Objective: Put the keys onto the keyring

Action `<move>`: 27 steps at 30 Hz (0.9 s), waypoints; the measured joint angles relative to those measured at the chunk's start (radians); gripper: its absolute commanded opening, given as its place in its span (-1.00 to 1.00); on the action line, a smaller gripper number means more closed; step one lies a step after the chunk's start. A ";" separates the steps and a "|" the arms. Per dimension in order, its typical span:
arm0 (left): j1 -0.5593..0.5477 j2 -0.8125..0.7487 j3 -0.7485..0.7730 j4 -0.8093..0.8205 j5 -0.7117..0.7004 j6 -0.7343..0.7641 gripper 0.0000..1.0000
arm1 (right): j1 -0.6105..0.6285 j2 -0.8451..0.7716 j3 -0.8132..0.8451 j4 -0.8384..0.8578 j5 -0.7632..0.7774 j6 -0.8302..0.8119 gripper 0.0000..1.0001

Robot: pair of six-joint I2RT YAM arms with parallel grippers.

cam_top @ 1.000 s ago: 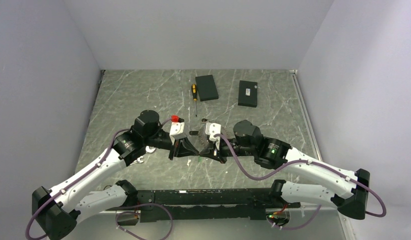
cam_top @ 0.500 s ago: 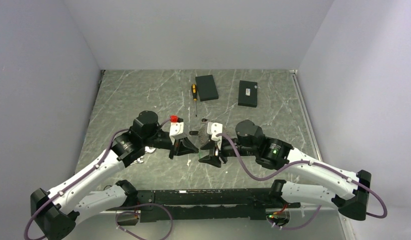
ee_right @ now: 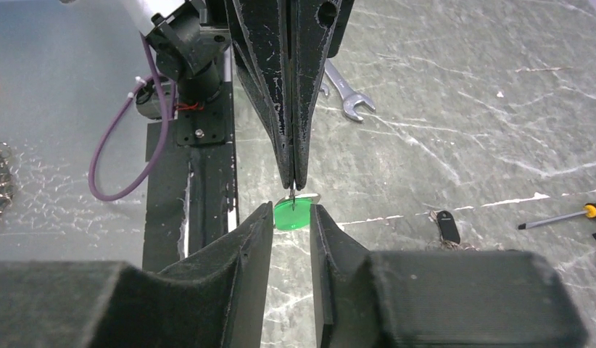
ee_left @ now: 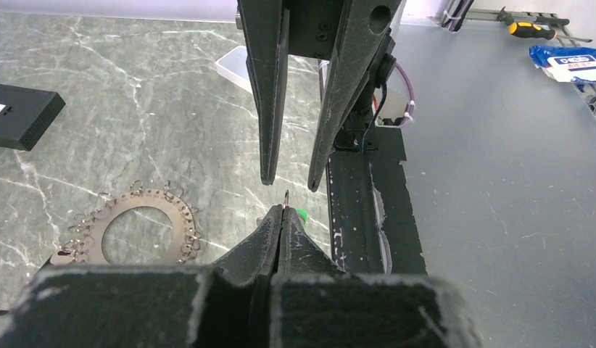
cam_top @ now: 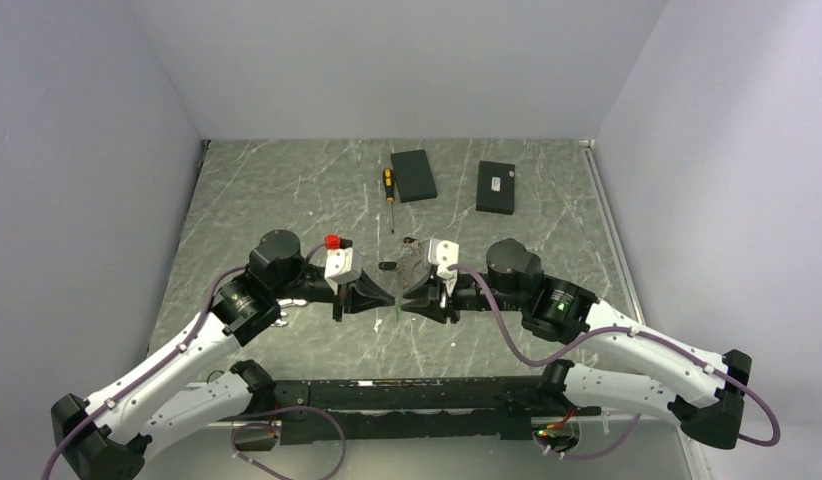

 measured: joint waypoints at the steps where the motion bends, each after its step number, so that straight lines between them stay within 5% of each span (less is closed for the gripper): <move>1: 0.000 0.000 -0.001 0.001 0.000 -0.002 -1.00 | 0.000 0.002 0.000 0.000 0.000 0.000 -0.49; 10: 0.000 -0.001 -0.006 0.030 0.000 -0.016 -1.00 | -0.001 0.031 0.001 0.000 -0.019 0.000 -0.67; 27: 0.000 0.010 -0.006 0.036 0.012 -0.016 -1.00 | -0.001 0.032 0.001 0.002 -0.021 0.000 -0.69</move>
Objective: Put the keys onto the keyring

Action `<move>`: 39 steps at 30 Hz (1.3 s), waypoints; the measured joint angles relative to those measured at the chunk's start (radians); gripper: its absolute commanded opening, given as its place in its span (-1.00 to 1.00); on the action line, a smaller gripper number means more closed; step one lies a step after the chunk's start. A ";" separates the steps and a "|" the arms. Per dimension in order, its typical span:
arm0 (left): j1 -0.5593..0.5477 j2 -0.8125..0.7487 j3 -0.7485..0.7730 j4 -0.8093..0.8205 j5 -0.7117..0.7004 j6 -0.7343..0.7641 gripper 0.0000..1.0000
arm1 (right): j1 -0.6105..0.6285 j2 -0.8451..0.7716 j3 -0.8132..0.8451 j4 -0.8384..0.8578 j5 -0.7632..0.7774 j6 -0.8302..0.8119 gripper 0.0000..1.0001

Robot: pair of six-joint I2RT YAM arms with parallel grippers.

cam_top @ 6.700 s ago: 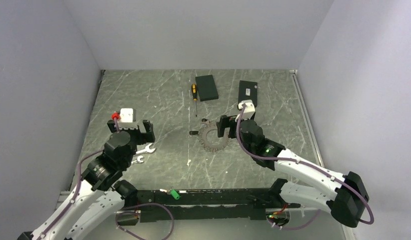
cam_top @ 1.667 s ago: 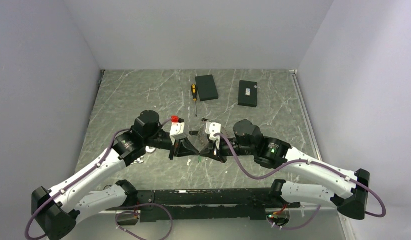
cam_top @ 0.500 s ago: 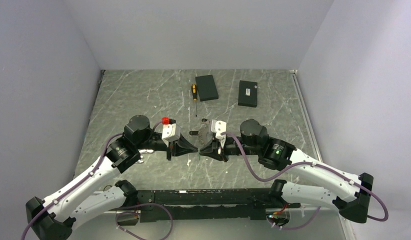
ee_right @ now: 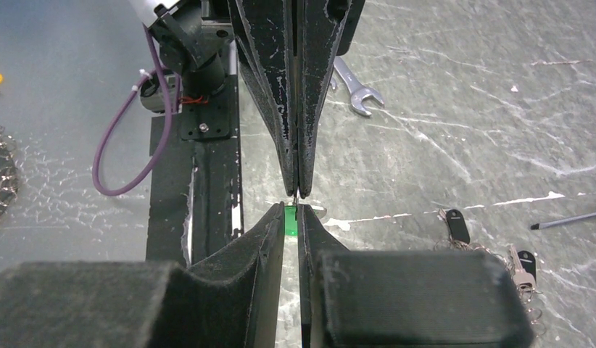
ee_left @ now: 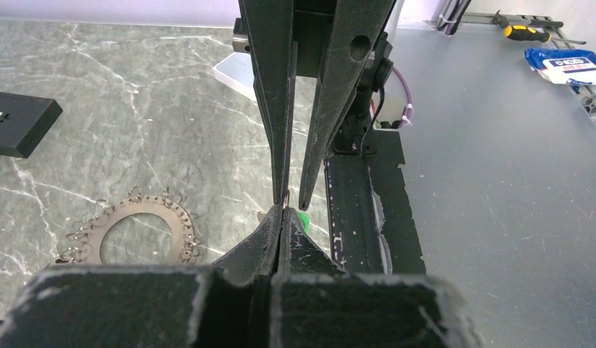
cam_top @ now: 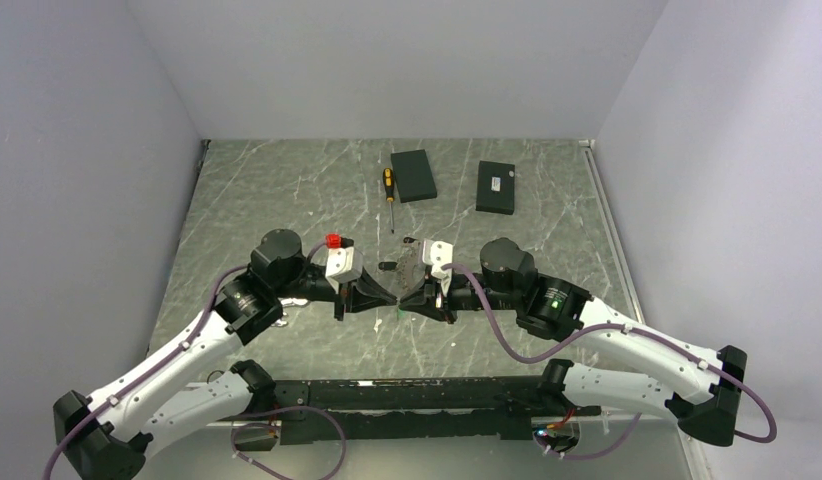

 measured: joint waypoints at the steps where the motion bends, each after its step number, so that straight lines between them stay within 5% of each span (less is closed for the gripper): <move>1: 0.000 0.002 0.000 0.000 0.002 0.000 -1.00 | 0.000 0.000 0.000 0.000 0.000 0.000 -0.69; 9: -0.001 0.011 0.000 0.001 0.009 0.000 -1.00 | 0.000 -0.001 0.000 0.000 0.008 -0.001 -1.00; 14: -0.001 0.011 0.000 0.002 0.014 0.000 -1.00 | -0.002 -0.001 0.000 0.000 0.008 0.000 -1.00; 15: -0.001 0.011 0.000 0.002 0.014 0.000 -0.87 | -0.003 -0.001 0.000 0.000 0.008 0.000 -1.00; 17: -0.001 0.011 0.000 0.002 0.013 -0.001 -0.21 | -0.003 -0.001 0.000 0.001 0.014 0.000 -1.00; 22: -0.001 0.013 0.000 -0.005 -0.017 -0.013 0.33 | -0.002 -0.006 -0.021 0.006 0.111 0.034 -1.00; 32: -0.008 0.126 0.000 0.005 -0.116 -0.034 0.29 | -0.037 -0.072 -0.156 -0.045 0.648 0.244 -1.00; 39: -0.032 0.343 0.019 0.069 -0.221 0.003 0.20 | -0.248 -0.082 -0.157 -0.122 0.853 0.373 -1.00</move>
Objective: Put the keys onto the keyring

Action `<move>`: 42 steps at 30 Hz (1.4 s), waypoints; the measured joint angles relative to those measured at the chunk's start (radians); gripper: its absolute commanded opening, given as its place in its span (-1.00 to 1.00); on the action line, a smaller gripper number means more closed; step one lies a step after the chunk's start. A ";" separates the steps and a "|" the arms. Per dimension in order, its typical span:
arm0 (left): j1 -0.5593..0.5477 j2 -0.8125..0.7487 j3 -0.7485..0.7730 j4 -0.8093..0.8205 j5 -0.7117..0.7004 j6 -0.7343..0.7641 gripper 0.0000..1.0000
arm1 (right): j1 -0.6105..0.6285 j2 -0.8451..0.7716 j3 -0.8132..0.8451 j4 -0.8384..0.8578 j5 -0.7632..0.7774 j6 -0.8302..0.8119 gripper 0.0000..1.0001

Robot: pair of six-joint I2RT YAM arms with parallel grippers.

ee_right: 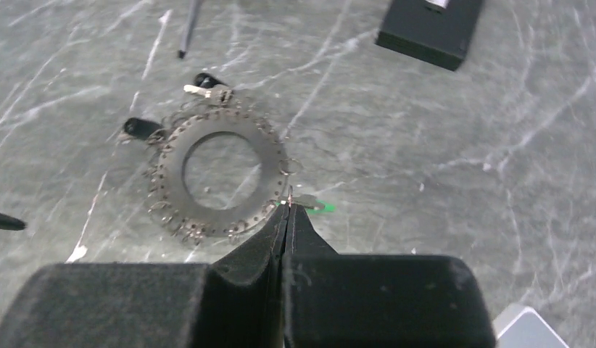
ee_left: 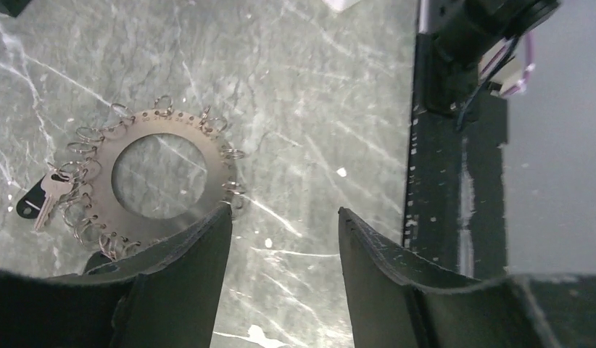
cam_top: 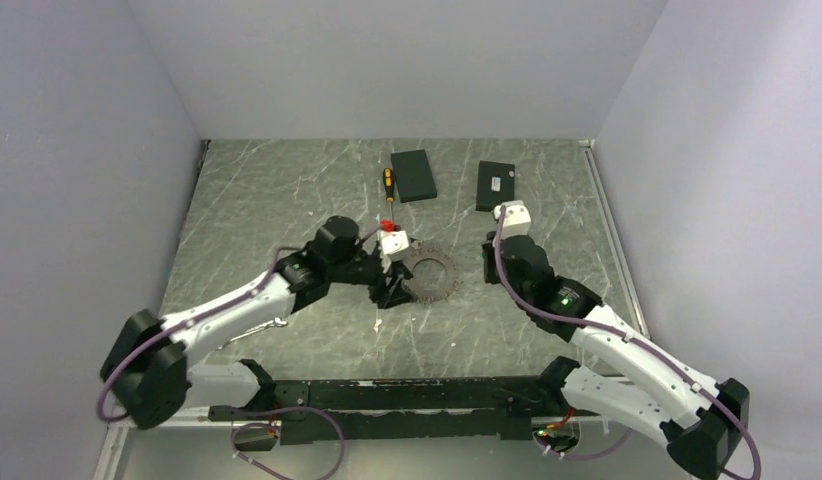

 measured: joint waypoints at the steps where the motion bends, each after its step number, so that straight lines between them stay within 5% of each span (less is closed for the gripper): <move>1: 0.000 0.036 0.013 0.003 -0.002 0.018 0.18 | -0.022 0.000 0.000 -0.013 0.009 0.016 -1.00; 7: 0.000 0.347 0.240 -0.055 0.050 0.296 0.05 | -0.115 0.000 0.000 -0.084 0.010 0.073 -1.00; 13: 0.021 0.673 0.609 -0.312 0.168 0.692 0.08 | -0.166 -0.045 0.000 -0.128 0.008 0.100 -1.00; 23: 0.034 0.949 0.842 -0.617 0.248 1.119 -0.09 | -0.196 -0.155 0.000 -0.156 0.012 0.132 -1.00; 42: -0.013 1.067 0.935 -0.697 0.290 1.268 -0.14 | -0.202 -0.178 -0.010 -0.154 0.007 0.132 -1.00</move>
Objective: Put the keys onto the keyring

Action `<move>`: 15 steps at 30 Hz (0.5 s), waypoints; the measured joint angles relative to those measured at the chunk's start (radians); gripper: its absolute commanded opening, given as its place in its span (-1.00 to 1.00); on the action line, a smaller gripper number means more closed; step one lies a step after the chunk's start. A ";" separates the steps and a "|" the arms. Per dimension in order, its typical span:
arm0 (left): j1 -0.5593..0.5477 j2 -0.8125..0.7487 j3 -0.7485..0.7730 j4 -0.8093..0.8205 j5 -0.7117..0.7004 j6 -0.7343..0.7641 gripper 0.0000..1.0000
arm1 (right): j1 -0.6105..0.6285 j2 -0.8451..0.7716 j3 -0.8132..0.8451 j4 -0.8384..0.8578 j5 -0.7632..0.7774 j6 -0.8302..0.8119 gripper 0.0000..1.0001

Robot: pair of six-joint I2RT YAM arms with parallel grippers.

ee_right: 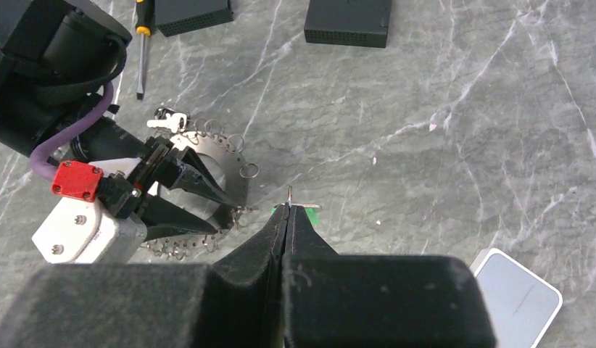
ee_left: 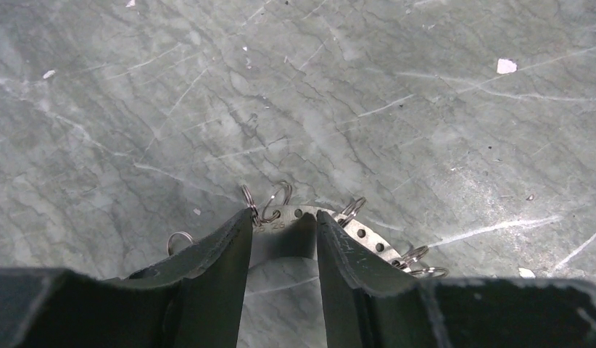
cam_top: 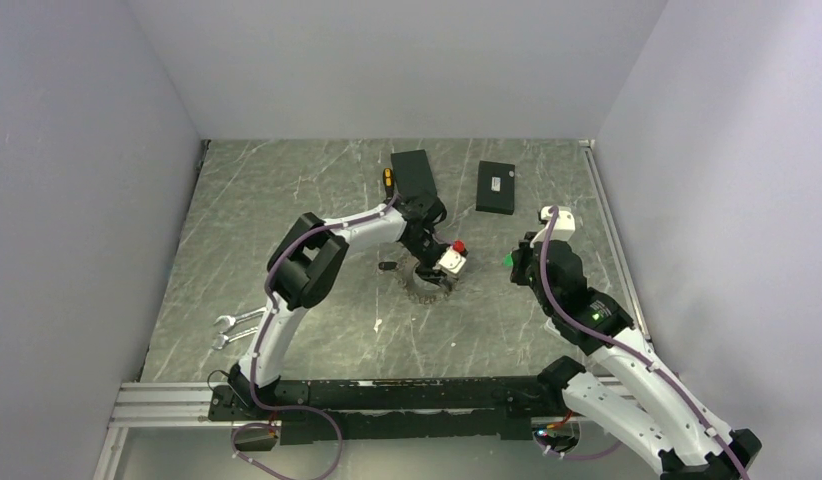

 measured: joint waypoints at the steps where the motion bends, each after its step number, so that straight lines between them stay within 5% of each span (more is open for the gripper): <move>1: -0.001 0.005 0.001 -0.002 0.000 0.002 -0.14 | 0.000 -0.002 0.000 0.001 -0.001 0.000 -1.00; 15: -0.005 0.013 0.024 -0.029 0.000 0.014 -0.18 | 0.000 -0.006 -0.002 0.001 -0.026 0.000 -1.00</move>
